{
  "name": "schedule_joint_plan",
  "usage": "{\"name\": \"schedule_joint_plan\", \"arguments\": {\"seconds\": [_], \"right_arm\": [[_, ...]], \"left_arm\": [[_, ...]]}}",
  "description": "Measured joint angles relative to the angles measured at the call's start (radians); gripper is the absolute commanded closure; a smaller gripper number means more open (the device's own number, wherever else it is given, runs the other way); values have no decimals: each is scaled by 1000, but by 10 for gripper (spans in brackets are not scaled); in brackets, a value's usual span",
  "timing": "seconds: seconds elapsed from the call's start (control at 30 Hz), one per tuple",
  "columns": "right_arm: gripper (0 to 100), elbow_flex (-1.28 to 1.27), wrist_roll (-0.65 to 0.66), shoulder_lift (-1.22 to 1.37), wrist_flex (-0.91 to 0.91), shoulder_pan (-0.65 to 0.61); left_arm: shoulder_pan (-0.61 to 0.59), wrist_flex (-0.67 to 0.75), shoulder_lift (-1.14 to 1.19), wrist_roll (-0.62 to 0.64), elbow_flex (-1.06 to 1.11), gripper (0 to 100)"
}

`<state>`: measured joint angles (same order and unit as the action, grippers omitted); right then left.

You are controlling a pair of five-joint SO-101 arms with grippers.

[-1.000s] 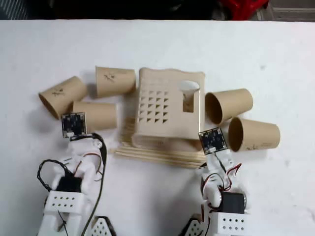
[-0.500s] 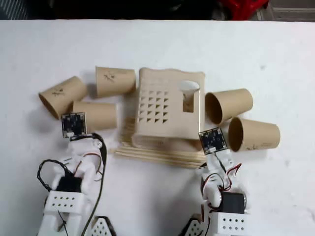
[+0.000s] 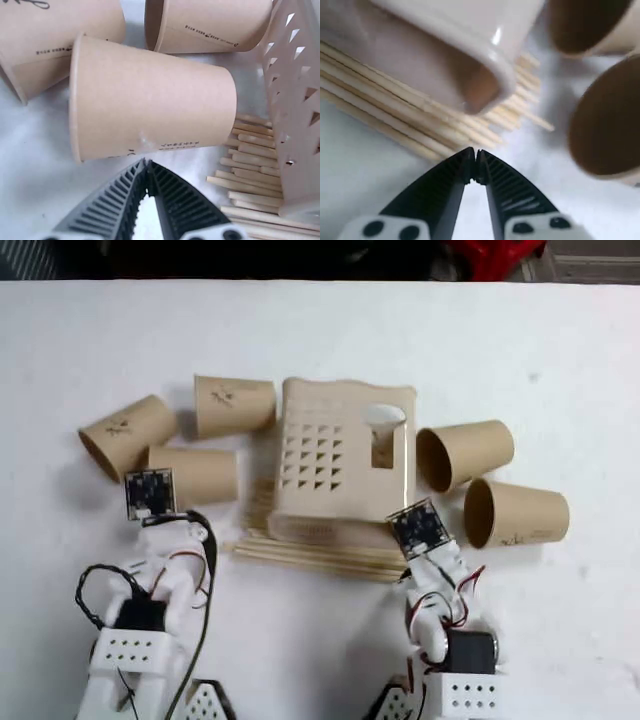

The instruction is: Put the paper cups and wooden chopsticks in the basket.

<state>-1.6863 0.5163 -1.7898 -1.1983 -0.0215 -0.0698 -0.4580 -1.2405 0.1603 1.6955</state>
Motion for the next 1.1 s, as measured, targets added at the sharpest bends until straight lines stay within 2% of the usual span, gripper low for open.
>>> {"name": "schedule_joint_plan", "arguments": {"seconds": [0.13, 0.23, 0.33, 0.57, 0.67, 0.77, 1.1], "right_arm": [[981, 29, 167, -2, 75, 94], [981, 106, 222, -2, 94, 140], [981, 213, 201, -2, 89, 184], [963, 439, 60, 69, 71, 192], [879, 543, 48, 227, 98, 186], [820, 675, 28, 453, 110, 126], [818, 1243, -187, 1240, 117, -146]], "left_arm": [[0, 0, 0, 0, 0, 975], [0, 0, 0, 0, 0, 975], [0, 0, 0, 0, 0, 975], [0, 0, 0, 0, 0, 975], [0, 0, 0, 0, 0, 975], [0, 0, 0, 0, 0, 975], [0, 0, 0, 0, 0, 975]]}}
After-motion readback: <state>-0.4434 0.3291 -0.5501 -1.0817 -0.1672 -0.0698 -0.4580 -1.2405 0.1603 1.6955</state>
